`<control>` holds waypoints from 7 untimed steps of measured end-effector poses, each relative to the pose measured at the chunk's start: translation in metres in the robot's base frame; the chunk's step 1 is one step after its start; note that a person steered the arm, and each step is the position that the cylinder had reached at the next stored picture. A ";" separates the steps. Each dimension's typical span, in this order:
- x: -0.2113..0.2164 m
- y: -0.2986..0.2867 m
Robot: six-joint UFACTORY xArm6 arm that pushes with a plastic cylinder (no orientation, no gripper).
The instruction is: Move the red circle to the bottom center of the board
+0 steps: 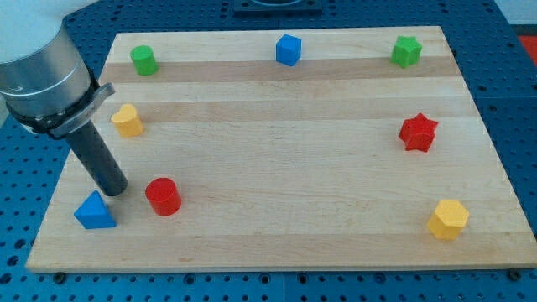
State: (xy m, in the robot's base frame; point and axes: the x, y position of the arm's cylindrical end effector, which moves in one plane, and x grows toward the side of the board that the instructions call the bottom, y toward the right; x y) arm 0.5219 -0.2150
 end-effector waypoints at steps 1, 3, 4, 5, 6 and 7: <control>0.001 0.026; 0.020 0.111; 0.026 0.151; 0.025 0.166; 0.008 0.149; 0.004 0.096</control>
State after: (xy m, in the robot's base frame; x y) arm 0.5261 -0.1190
